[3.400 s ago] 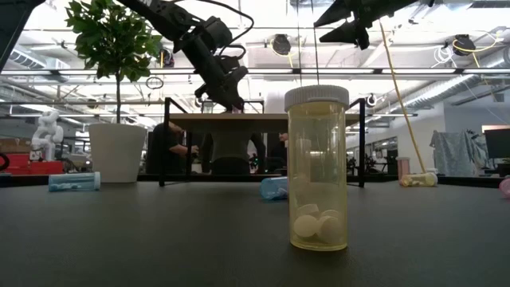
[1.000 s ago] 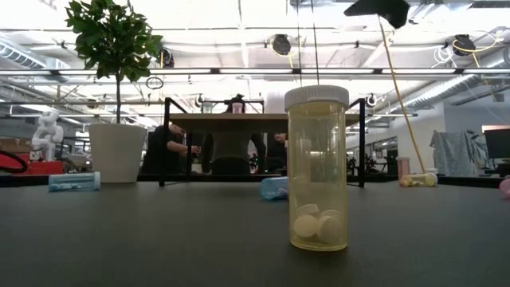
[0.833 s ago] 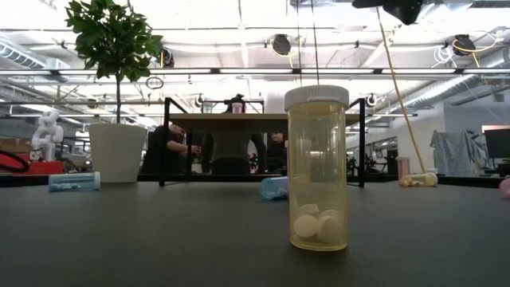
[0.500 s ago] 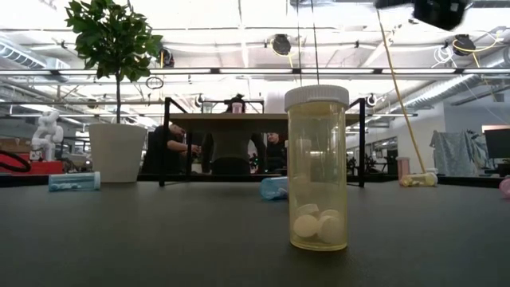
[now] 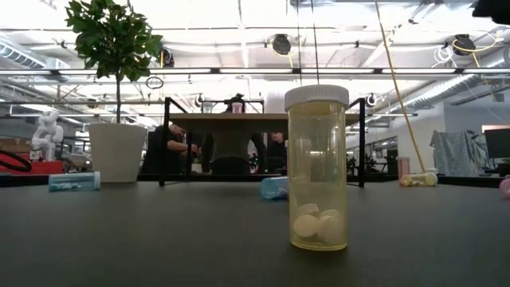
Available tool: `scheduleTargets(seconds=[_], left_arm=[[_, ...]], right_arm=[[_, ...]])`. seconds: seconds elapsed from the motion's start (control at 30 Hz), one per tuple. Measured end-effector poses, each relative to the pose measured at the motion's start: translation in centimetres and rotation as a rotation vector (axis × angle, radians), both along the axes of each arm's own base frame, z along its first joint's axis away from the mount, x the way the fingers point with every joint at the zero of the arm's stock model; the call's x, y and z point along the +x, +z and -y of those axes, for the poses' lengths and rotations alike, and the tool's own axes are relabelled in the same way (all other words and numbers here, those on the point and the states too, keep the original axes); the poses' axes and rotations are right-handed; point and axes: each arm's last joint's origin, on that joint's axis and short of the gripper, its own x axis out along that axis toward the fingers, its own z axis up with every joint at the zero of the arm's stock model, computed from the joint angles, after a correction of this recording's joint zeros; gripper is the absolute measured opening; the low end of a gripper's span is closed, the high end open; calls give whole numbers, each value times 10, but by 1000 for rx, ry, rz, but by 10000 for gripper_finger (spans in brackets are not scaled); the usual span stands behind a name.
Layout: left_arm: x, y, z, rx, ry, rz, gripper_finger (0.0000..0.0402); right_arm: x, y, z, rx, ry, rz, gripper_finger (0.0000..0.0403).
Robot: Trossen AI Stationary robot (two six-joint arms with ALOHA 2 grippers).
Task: Pick and place medicine bottles onto shelf by color
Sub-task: Put the bottom left yellow pill bottle on the shelf
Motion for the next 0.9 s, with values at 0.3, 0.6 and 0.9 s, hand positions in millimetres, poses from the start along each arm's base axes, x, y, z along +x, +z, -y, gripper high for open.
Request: scheduleTargets(seconds=[0.3,0.6,0.9], left_arm=[[-13,-39,-7,47,-13,86,273],[-1,-77,-3,51,10,89,273],[1,-97,0,48,17,46,273]], right_arm=[[0,0,0,11,-7,2,125],[0,0,-2,34,20,-18,137],[-1,1,-3,42,41,-25,138]])
